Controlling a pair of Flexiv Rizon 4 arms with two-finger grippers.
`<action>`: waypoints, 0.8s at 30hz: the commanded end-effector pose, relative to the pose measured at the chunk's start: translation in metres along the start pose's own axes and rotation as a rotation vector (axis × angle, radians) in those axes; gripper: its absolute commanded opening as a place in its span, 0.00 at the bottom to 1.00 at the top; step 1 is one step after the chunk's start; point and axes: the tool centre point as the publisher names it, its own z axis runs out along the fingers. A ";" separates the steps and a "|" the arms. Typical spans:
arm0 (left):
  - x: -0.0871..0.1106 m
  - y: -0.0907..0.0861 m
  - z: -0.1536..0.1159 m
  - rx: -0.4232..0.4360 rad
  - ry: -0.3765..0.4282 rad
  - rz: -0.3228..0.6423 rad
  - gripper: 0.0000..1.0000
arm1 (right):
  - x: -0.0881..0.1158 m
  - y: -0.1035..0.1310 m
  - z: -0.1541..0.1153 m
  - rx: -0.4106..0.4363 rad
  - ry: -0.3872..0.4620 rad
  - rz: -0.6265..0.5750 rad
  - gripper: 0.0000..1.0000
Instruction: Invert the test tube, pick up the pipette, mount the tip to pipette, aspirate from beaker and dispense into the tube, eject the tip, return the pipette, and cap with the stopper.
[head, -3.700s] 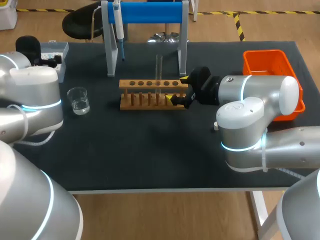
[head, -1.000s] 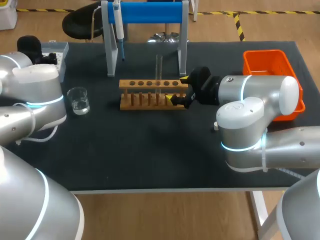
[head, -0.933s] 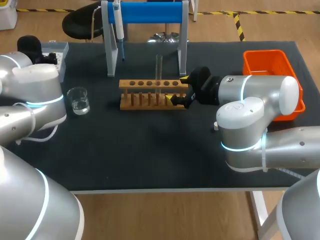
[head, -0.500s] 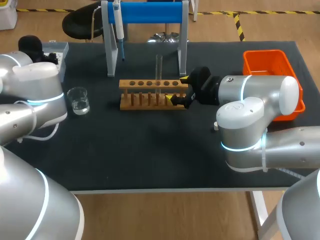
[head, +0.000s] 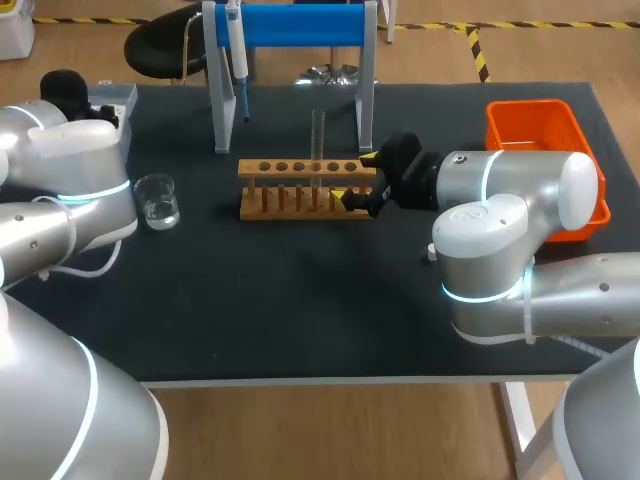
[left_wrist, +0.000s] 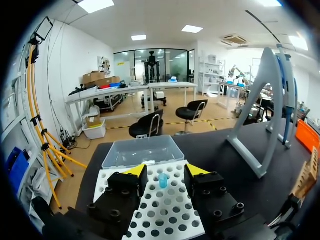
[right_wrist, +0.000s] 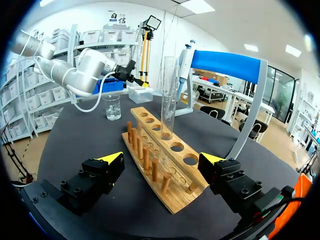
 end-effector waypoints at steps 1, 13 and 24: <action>-0.002 -0.002 0.004 -0.008 0.003 0.002 0.45 | 0.001 0.000 0.000 0.002 -0.001 0.000 1.00; -0.007 -0.001 0.005 -0.010 0.002 -0.004 0.42 | 0.001 0.000 0.000 0.002 -0.001 0.000 1.00; -0.008 0.002 0.007 -0.016 0.007 -0.007 0.39 | 0.001 0.000 0.000 0.002 -0.001 0.000 1.00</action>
